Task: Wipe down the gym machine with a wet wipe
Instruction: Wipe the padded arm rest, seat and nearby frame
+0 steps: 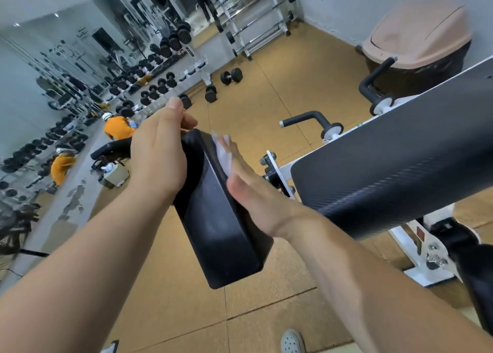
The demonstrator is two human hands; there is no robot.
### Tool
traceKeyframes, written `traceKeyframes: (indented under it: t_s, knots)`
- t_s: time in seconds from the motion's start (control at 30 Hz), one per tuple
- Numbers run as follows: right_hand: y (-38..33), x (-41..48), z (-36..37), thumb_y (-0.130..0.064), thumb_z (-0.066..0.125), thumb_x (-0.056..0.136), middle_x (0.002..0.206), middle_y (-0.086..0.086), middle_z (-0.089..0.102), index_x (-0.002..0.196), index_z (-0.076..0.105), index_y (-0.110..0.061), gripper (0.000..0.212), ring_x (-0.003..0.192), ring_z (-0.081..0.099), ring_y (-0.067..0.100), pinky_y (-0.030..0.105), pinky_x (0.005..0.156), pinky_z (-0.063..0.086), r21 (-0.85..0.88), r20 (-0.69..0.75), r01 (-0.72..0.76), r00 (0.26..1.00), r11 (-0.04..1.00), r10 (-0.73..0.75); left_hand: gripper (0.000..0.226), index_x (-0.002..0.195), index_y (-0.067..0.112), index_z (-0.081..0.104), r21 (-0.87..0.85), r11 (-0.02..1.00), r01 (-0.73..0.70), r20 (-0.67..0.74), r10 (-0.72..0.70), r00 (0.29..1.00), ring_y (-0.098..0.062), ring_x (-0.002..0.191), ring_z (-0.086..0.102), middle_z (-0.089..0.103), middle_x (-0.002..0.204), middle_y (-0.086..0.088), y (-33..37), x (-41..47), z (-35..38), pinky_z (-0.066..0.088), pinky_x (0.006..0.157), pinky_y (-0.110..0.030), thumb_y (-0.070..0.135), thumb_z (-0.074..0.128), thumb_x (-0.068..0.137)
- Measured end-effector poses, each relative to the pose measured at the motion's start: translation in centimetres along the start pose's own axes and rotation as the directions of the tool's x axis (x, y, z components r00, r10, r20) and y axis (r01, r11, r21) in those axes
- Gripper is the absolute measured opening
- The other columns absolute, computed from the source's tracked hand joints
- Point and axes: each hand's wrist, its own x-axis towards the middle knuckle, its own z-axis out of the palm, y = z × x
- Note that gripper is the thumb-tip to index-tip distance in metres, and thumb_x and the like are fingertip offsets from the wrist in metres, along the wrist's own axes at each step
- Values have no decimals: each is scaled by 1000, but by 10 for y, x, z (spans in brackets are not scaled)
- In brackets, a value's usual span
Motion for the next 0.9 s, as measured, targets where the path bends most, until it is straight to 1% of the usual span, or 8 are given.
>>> traceKeyframes:
  t_s: [0.13, 0.23, 0.37, 0.47, 0.67, 0.73, 0.8, 0.9]
  knots:
    - [-39, -12, 0, -107, 30, 56, 156, -48, 3, 157, 9, -47, 119, 147, -7, -17, 47, 130, 2, -65, 15, -17, 1000, 998, 18, 57, 74, 30, 71, -63, 997, -37, 19, 38, 999, -29, 96, 65, 73, 92, -4, -6, 0, 1, 47, 96, -58, 70, 31, 85]
    - [-3, -76, 23, -99, 25, 75, 172, -12, -12, 166, 4, -25, 119, 159, -11, 15, 56, 127, 7, -145, 18, -9, 1000, 989, 12, 62, 79, 29, 72, -91, 996, -8, 16, 10, 1000, -22, 102, 64, 74, 99, 4, -7, -2, 2, 46, 99, -47, 72, 27, 80]
    - [23, -89, 26, -92, 36, 84, 173, -1, 6, 166, 5, -16, 116, 160, 6, 24, 57, 126, 15, -62, -61, -155, 987, 986, 151, 66, 82, 26, 73, -162, 987, 12, 14, -10, 1000, -19, 102, 64, 74, 101, 4, -8, -6, 1, 42, 91, -37, 71, 24, 81]
    - [3, -56, 6, -68, 31, 105, 169, -16, 22, 164, 13, -40, 68, 158, 13, 11, 57, 126, 14, 82, -34, -268, 962, 960, 272, 60, 80, 26, 72, -257, 965, 44, 50, -32, 998, -16, 99, 63, 74, 102, 2, -8, -6, -1, 42, 91, -37, 67, 28, 85]
    - [-51, -20, 22, -77, 44, 92, 153, -36, 23, 157, 14, -55, 75, 159, 4, 11, 30, 124, 12, -158, -110, -189, 979, 969, 173, 58, 84, 17, 72, -469, 883, 20, 84, 22, 996, -27, 101, 64, 74, 102, -9, -19, -3, -8, 45, 96, -47, 57, 30, 90]
    - [-65, -15, 36, -87, 48, 78, 165, -32, -2, 160, 2, -52, 101, 158, -8, 6, 35, 126, 15, -452, -251, -353, 932, 819, 263, 56, 88, 16, 71, -579, 814, 49, 166, 59, 984, -24, 102, 64, 75, 106, -7, -26, 3, -14, 45, 96, -47, 53, 30, 90]
    - [-67, -50, 59, -90, 38, 75, 168, -10, -28, 164, -13, -22, 123, 157, -21, 14, 47, 128, 13, -798, -237, -300, 954, 523, 186, 53, 91, 15, 71, -660, 746, 86, 258, 117, 959, -21, 102, 63, 74, 111, -9, -38, 12, -19, 45, 92, -41, 49, 31, 89]
    - [-56, -73, 95, -94, 23, 81, 172, 14, -12, 163, 0, -3, 125, 159, -8, 34, 54, 125, 11, -940, -321, -328, 944, 96, 83, 45, 87, 29, 74, -672, 735, 93, 371, 225, 901, -23, 108, 62, 72, 112, -6, -68, 25, -20, 45, 97, -45, 53, 36, 87]
